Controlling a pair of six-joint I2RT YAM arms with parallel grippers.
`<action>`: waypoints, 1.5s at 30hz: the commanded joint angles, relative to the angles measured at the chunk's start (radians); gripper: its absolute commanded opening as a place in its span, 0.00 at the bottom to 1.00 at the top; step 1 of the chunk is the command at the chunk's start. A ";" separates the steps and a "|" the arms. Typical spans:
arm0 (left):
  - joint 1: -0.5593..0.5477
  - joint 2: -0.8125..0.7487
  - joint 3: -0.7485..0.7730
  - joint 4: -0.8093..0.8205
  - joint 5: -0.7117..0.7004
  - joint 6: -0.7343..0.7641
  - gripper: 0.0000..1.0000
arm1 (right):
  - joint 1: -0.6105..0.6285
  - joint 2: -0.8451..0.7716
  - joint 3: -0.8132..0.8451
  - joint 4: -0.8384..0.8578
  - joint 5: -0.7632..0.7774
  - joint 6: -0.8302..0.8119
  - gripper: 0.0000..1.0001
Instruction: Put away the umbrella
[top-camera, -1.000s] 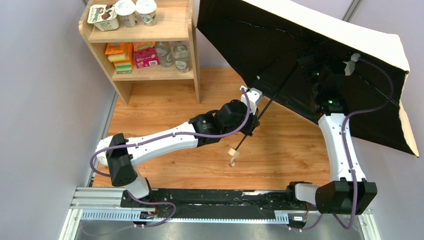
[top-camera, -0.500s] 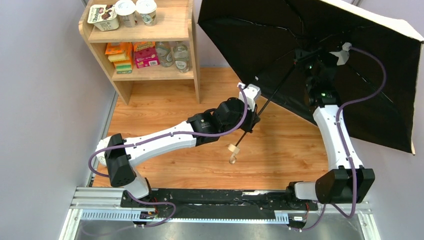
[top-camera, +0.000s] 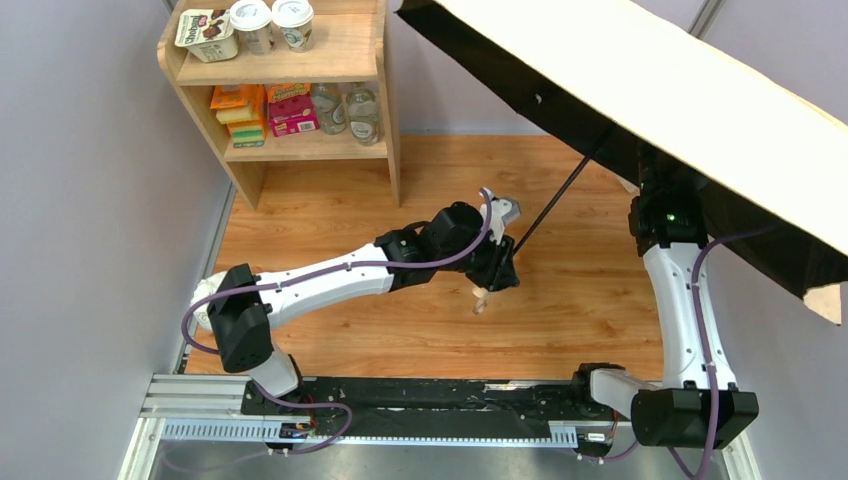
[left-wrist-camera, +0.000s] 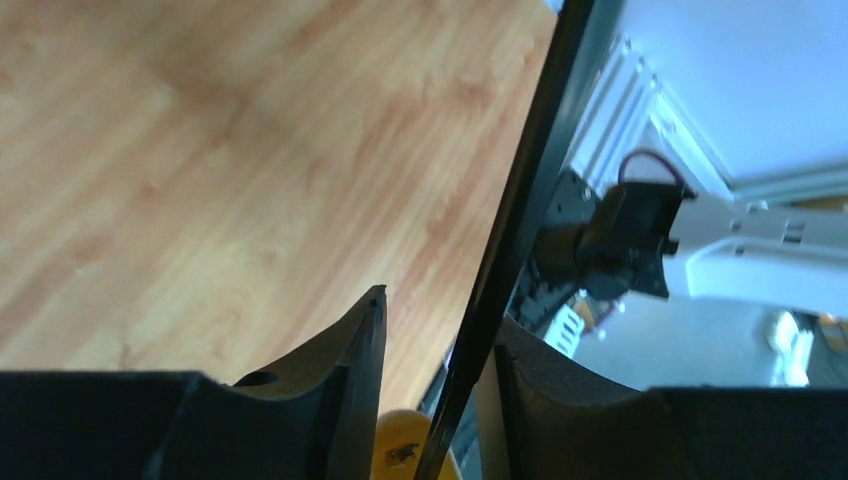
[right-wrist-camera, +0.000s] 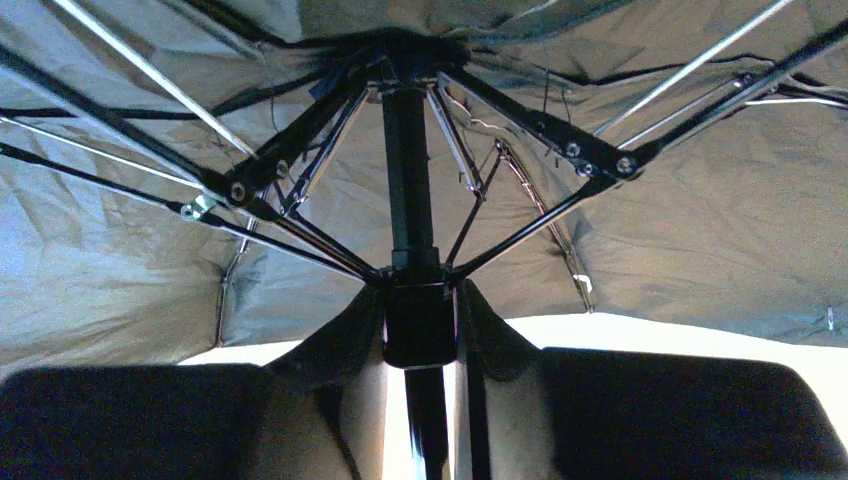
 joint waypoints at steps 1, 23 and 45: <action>-0.004 -0.012 -0.043 0.078 0.145 -0.038 0.41 | -0.004 0.033 0.108 0.055 -0.026 0.038 0.00; 0.086 0.108 0.432 -0.089 0.139 0.065 0.09 | 0.186 -0.232 -0.153 -0.276 -0.107 -0.037 0.00; 0.086 0.003 0.108 0.097 0.233 -0.029 0.62 | 0.142 -0.068 0.030 -0.209 -0.219 -0.036 0.00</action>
